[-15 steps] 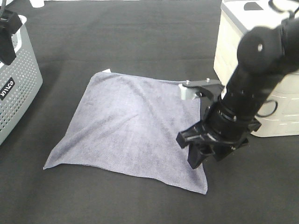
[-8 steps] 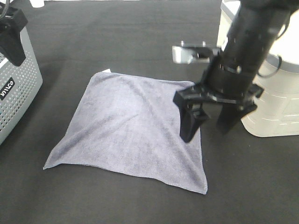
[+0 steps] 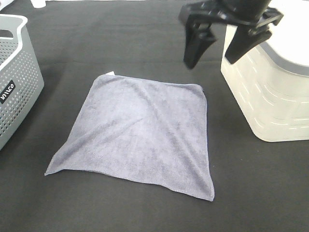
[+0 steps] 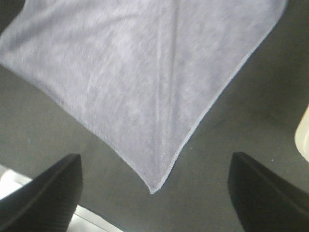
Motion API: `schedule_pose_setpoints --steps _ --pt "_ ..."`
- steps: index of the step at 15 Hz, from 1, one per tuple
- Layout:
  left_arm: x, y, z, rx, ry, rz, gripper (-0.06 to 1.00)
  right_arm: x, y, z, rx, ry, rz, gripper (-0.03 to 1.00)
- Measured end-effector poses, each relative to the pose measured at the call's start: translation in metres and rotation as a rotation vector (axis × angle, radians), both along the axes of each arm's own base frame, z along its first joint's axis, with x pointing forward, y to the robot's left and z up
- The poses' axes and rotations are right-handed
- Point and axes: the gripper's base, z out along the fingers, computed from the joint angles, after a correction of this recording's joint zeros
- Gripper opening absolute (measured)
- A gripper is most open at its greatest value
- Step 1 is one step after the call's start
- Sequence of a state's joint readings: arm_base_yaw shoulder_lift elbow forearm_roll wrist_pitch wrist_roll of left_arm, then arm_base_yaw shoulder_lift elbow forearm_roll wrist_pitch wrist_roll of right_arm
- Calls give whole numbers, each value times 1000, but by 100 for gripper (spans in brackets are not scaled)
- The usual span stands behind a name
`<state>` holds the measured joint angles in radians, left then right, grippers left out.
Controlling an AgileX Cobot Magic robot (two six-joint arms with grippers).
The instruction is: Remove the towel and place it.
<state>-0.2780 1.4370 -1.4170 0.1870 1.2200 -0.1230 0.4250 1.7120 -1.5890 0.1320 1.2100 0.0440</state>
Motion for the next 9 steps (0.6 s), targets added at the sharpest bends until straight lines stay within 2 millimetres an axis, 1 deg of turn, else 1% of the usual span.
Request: schedule_pose_setpoints --steps 1,2,4,5,6,7,9 --pt "-1 8 3 -5 -8 29 65 6 -15 2 13 -1 -54 79" --pt "-1 20 5 -11 -16 70 65 12 -34 6 17 -12 -111 79" --pt "-4 51 12 -22 -38 180 65 15 -69 18 1 -54 -204 79" --pt "-6 67 14 -42 -47 242 65 13 -81 26 -18 -85 -232 79" --pt "-11 79 18 -64 -58 286 65 8 -91 34 -42 -120 -249 79" --pt "-18 88 24 -89 -79 321 65 0 -96 41 -62 -147 -253 79" --pt "-42 99 36 -109 -135 366 65 -26 -102 49 -69 -170 -254 79"
